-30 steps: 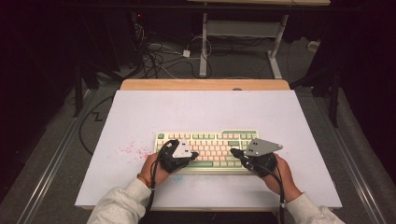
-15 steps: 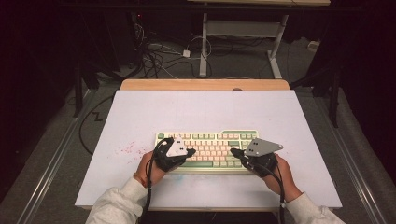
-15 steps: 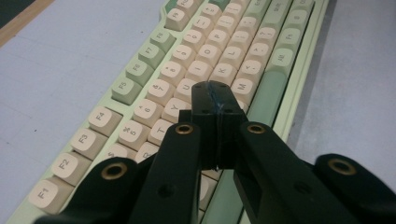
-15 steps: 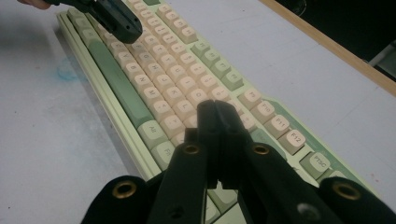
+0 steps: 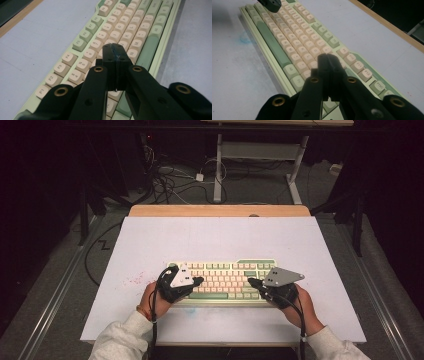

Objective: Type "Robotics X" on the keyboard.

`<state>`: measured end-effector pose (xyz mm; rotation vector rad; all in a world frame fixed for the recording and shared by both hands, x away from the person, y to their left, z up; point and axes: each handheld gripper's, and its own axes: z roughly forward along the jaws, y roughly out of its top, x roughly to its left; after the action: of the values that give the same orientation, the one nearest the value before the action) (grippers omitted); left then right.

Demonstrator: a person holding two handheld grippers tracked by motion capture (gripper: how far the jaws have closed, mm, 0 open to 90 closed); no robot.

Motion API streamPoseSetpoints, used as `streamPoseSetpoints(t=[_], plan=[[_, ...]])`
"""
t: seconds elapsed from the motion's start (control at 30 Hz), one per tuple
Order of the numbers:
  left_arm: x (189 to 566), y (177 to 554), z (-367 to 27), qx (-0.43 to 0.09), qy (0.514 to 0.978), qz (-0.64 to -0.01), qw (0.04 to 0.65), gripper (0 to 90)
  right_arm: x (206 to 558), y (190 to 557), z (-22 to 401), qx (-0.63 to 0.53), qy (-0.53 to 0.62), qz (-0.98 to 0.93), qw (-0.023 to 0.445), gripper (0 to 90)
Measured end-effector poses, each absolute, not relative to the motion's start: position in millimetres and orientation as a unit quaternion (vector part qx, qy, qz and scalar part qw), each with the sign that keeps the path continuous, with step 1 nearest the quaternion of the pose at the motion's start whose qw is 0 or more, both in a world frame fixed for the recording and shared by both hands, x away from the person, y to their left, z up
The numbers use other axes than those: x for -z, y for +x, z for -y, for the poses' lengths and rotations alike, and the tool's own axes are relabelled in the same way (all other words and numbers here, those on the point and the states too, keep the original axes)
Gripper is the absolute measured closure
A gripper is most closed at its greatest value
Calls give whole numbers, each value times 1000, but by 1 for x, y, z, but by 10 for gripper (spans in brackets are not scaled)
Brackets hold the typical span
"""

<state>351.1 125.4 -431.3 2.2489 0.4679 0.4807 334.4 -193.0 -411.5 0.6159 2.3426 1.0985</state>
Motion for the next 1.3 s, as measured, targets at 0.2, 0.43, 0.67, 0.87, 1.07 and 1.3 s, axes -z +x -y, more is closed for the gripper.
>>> streamPoseSetpoints(t=[0.2,0.43,0.67,0.87,1.07,1.3], plan=[[430,348,-133,-195,881,-188,387,875,412,336,193,-401,227,-855,238,900],[432,345,-142,-200,880,-193,384,875,414,338,191,-399,227,-856,237,900],[431,339,-154,-202,877,-203,387,875,413,341,188,-399,226,-857,236,900],[431,336,-162,-205,874,-211,387,875,413,343,185,-401,227,-856,232,900],[433,332,-173,-206,872,-219,386,875,414,346,181,-400,226,-858,229,900],[435,326,-181,-213,868,-226,388,875,415,350,173,-397,221,-861,228,900]])
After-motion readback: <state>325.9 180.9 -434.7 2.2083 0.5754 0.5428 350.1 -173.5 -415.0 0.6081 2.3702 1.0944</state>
